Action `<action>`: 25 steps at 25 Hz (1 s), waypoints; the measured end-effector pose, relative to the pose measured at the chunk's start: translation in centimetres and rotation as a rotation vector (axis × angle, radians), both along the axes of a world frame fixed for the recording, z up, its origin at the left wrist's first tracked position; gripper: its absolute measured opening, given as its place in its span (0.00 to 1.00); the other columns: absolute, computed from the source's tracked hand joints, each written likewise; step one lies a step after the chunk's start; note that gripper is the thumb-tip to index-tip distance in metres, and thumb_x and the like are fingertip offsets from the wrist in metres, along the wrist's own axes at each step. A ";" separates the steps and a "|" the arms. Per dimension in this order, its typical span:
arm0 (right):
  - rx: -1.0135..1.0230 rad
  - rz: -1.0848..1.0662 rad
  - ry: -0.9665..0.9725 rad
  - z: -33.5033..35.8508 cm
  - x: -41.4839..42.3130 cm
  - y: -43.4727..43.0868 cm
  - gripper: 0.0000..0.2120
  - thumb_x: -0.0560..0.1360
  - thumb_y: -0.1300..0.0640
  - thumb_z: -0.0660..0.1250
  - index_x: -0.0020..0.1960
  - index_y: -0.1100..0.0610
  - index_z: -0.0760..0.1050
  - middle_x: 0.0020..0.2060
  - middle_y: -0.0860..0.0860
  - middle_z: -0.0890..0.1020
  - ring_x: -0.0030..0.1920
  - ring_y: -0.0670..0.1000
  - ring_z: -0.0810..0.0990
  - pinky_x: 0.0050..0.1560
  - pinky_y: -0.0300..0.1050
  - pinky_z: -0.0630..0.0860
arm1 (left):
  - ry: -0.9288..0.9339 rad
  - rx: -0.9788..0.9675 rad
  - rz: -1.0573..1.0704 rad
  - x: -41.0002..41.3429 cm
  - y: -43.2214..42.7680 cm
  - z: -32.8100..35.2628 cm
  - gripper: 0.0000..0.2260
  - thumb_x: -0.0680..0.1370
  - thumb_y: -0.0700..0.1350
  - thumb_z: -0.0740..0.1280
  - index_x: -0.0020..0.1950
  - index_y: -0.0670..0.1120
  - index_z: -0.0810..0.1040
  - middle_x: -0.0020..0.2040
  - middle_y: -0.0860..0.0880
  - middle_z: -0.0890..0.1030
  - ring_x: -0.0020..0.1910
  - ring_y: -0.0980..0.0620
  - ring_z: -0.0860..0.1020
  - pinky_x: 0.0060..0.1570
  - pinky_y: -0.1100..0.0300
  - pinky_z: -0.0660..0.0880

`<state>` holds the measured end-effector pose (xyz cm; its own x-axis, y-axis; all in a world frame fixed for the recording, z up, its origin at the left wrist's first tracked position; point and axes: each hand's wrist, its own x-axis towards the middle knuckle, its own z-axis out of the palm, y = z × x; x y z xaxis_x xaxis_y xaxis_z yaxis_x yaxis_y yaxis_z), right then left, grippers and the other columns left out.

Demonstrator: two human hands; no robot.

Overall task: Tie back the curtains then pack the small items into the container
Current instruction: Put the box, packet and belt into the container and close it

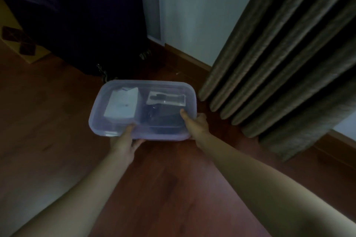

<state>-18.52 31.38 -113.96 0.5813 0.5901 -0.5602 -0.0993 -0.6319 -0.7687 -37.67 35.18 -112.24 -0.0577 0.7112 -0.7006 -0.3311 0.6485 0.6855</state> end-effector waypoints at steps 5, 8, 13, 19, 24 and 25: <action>0.084 -0.016 0.121 -1.3 -0.5 0.0 0.32 0.69 0.40 0.70 0.66 0.52 0.62 0.62 0.53 0.74 0.59 0.53 0.76 0.61 0.54 0.74 | 0.095 0.005 -0.022 1.4 3.7 -1.2 0.18 0.76 0.40 0.67 0.65 0.40 0.72 0.58 0.42 0.79 0.51 0.46 0.78 0.48 0.51 0.77; 0.103 0.291 -0.377 -0.8 -1.4 -1.5 0.42 0.71 0.40 0.67 0.75 0.56 0.50 0.75 0.56 0.56 0.74 0.55 0.56 0.73 0.49 0.57 | 0.104 0.010 -0.032 2.6 5.1 -2.0 0.18 0.76 0.40 0.67 0.65 0.40 0.72 0.59 0.42 0.79 0.49 0.47 0.79 0.45 0.52 0.78; 0.137 0.930 -0.932 0.0 -1.6 -2.2 0.35 0.78 0.44 0.59 0.77 0.56 0.46 0.77 0.53 0.46 0.77 0.52 0.43 0.76 0.51 0.43 | 0.070 0.031 -0.128 3.9 8.0 -2.3 0.19 0.76 0.43 0.69 0.66 0.42 0.72 0.60 0.43 0.79 0.55 0.45 0.79 0.36 0.57 0.79; 0.051 1.104 -0.889 0.2 0.6 0.5 0.37 0.78 0.46 0.58 0.76 0.59 0.40 0.77 0.54 0.41 0.76 0.52 0.39 0.74 0.47 0.41 | -0.093 0.130 -0.108 6.6 8.6 -1.1 0.18 0.74 0.43 0.70 0.62 0.41 0.75 0.56 0.43 0.82 0.54 0.46 0.81 0.47 0.55 0.79; 0.016 1.153 -0.894 1.0 2.5 1.9 0.38 0.77 0.54 0.60 0.76 0.61 0.39 0.76 0.56 0.40 0.76 0.53 0.39 0.72 0.43 0.38 | 0.030 0.125 -0.404 8.7 10.2 0.3 0.19 0.73 0.42 0.67 0.64 0.46 0.73 0.60 0.45 0.79 0.60 0.48 0.76 0.63 0.52 0.71; 0.004 1.166 -0.888 1.1 2.8 2.0 0.39 0.77 0.55 0.61 0.76 0.61 0.38 0.76 0.56 0.39 0.76 0.53 0.38 0.72 0.43 0.38 | 0.067 0.116 -0.467 8.9 10.4 0.6 0.22 0.71 0.42 0.67 0.65 0.46 0.72 0.62 0.45 0.78 0.62 0.46 0.74 0.66 0.49 0.69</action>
